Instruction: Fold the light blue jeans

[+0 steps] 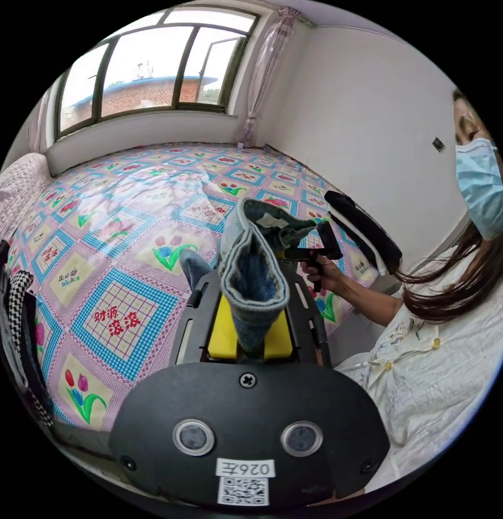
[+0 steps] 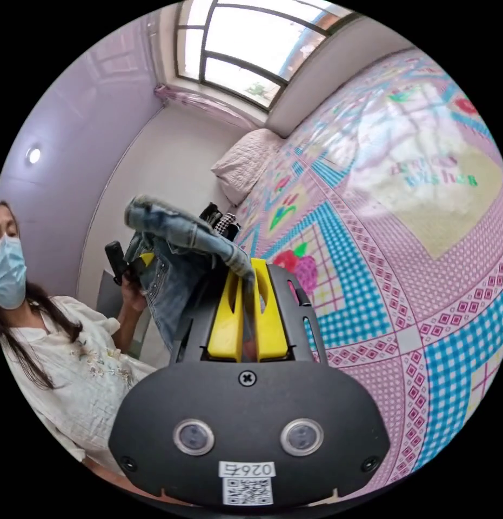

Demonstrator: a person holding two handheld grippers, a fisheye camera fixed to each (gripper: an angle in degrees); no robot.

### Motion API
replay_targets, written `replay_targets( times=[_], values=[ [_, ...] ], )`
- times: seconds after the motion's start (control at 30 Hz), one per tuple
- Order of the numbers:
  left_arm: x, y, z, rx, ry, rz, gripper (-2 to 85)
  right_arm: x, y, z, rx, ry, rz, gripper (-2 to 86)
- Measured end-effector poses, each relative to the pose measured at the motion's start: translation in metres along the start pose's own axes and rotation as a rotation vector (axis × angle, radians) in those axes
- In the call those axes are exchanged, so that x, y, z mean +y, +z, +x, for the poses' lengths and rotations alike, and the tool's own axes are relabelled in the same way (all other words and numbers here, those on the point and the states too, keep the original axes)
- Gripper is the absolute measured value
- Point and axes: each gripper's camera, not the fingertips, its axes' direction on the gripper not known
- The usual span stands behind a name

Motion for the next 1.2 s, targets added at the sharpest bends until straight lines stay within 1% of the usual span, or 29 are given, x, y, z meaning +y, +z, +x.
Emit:
replay_targets(
  times=[0.07,0.13,0.17,0.23,0.27,0.33,0.37,0.43,0.47,0.53,0.6,0.73,0.8,0.9,1.03,1.1,1.2],
  values=[
    [0.007,-0.028,0.002,-0.028,-0.025,0.03,4.3,0.007,-0.011,-0.042,0.036,-0.089,0.01,-1.2],
    [0.018,-0.056,0.003,-0.042,-0.05,0.065,4.5,0.019,-0.026,-0.105,0.057,-0.202,0.045,-1.3],
    [0.028,-0.076,0.004,-0.033,-0.072,0.094,4.5,0.023,-0.029,-0.12,0.061,-0.227,0.055,-1.3],
    [0.046,-0.106,0.005,-0.009,-0.101,0.142,4.6,0.042,-0.038,-0.186,0.089,-0.321,0.101,-1.4],
    [0.062,-0.127,0.008,0.004,-0.113,0.18,4.6,0.048,-0.04,-0.203,0.094,-0.344,0.115,-1.4],
    [0.09,-0.16,0.017,0.017,-0.122,0.236,4.7,0.077,-0.045,-0.272,0.107,-0.429,0.174,-1.4],
    [0.111,-0.183,0.026,0.024,-0.12,0.278,4.8,0.085,-0.046,-0.289,0.108,-0.45,0.188,-1.4],
    [0.144,-0.22,0.044,0.027,-0.124,0.336,5.1,0.118,-0.047,-0.36,0.104,-0.544,0.234,-1.5],
    [0.166,-0.246,0.058,0.016,-0.126,0.372,5.3,0.126,-0.048,-0.379,0.101,-0.569,0.243,-1.5],
    [0.198,-0.29,0.081,-0.021,-0.129,0.452,5.5,0.16,-0.047,-0.452,0.109,-0.672,0.268,-1.5],
    [0.232,-0.346,0.117,-0.081,-0.089,0.535,5.4,0.185,-0.044,-0.501,0.145,-0.74,0.28,-1.5],
    [0.253,-0.409,0.185,-0.184,0.048,0.58,4.8,0.242,-0.048,-0.598,0.173,-0.825,0.315,-1.4],
    [0.255,-0.44,0.234,-0.277,0.139,0.606,4.4,0.264,-0.052,-0.637,0.205,-0.871,0.344,-1.5],
    [0.251,-0.475,0.281,-0.354,0.217,0.633,4.3,0.296,-0.059,-0.702,0.264,-0.958,0.39,-1.5],
    [0.247,-0.517,0.327,-0.398,0.272,0.706,4.4,0.336,-0.068,-0.784,0.337,-1.09,0.442,-1.5],
    [0.245,-0.539,0.356,-0.439,0.31,0.762,4.5,0.354,-0.07,-0.816,0.381,-1.143,0.471,-1.5],
    [0.237,-0.554,0.386,-0.469,0.352,0.784,4.6,0.38,-0.072,-0.862,0.449,-1.212,0.531,-1.5]
  ],
)
